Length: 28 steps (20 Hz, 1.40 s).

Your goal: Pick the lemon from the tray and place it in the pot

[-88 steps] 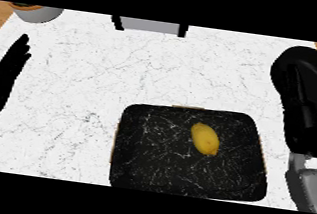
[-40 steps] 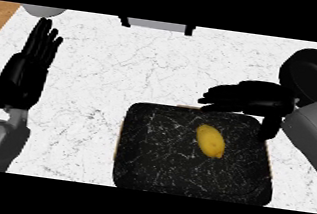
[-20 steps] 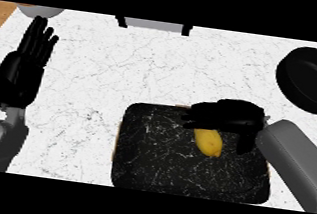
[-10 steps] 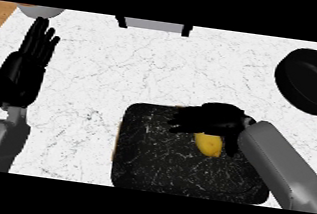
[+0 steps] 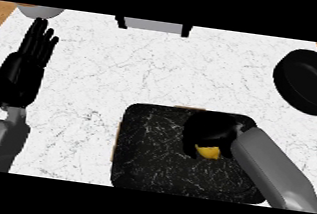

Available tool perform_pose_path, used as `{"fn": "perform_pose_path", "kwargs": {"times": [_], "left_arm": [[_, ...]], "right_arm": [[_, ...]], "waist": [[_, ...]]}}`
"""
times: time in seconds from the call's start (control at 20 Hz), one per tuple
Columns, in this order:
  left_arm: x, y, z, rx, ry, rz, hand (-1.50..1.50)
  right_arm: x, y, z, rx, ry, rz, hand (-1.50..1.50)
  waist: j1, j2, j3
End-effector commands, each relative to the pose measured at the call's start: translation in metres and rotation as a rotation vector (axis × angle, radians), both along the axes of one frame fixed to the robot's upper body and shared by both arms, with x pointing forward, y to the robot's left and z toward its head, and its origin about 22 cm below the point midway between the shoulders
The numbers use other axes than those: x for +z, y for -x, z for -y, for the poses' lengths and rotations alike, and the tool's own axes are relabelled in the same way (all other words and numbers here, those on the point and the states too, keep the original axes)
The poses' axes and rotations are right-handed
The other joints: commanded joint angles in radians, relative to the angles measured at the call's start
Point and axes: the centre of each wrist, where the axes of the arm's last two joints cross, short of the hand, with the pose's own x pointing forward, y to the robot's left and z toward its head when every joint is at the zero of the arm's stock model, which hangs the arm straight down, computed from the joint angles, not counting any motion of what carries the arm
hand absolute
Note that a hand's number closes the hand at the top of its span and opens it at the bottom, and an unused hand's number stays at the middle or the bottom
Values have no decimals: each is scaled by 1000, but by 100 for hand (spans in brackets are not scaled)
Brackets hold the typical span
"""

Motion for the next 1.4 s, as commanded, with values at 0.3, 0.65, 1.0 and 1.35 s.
{"fn": "perform_pose_path", "kwargs": {"times": [0.3,0.65,1.0,1.35], "left_arm": [[14,9,-5,13,9,-16,0],[-2,7,3,5,-9,15,0],[6,4,3,15,-13,18,0],[6,2,10,-22,-5,13,0]], "right_arm": [[-5,20,12,-17,-182,67,150],[37,-26,21,-602,-262,66,150],[70,-60,69,-1353,-318,215,150],[141,-90,77,-1942,-467,509,150]], "waist": [[-7,8,14],[4,15,11],[-10,12,6],[28,17,2]]}}
